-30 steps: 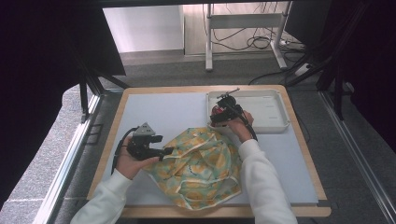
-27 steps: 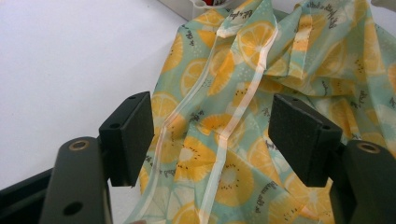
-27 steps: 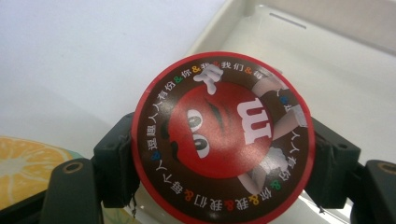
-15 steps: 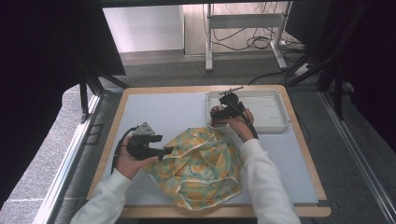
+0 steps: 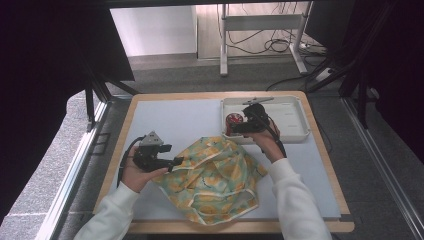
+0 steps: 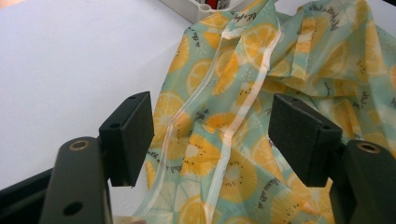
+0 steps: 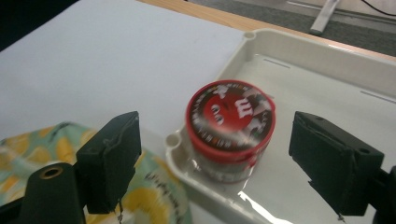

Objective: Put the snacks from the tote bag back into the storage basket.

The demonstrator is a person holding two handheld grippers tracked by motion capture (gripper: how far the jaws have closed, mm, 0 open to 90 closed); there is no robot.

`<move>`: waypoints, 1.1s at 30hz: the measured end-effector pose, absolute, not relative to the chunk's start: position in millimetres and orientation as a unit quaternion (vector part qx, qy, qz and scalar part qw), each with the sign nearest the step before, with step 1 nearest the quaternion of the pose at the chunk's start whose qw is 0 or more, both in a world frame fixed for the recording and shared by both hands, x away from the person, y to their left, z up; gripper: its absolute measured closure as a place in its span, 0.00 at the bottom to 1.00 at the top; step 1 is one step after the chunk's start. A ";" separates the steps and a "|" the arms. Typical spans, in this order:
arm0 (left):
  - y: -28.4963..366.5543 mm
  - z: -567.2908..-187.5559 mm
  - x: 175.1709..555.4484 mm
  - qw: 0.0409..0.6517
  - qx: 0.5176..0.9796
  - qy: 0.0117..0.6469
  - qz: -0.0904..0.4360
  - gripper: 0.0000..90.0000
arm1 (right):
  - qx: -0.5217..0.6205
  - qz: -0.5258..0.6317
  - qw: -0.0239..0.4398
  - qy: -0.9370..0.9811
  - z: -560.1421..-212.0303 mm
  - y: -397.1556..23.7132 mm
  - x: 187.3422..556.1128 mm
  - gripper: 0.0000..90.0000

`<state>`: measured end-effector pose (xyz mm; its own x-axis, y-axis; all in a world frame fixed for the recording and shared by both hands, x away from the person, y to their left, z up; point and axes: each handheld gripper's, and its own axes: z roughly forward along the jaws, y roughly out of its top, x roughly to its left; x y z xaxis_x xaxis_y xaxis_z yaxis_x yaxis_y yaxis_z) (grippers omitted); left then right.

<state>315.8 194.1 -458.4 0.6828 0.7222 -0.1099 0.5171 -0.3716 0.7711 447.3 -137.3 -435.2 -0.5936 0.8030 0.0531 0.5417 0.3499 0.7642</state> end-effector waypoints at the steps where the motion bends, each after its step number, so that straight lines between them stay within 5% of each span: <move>1: 194.1 -458.4 315.7 0.413 0.819 0.378 0.124 0.35 | 0.414 0.394 0.167 0.804 -433.8 -139.6 442.2 0.20; 19: 194.8 -460.2 315.2 0.409 0.819 0.381 0.126 0.35 | 0.347 0.442 0.155 0.813 -439.6 -184.8 348.4 0.23; 33: 195.6 -459.8 313.3 0.409 0.819 0.382 0.128 0.35 | 0.363 0.433 0.147 0.812 -462.7 -214.1 324.5 0.24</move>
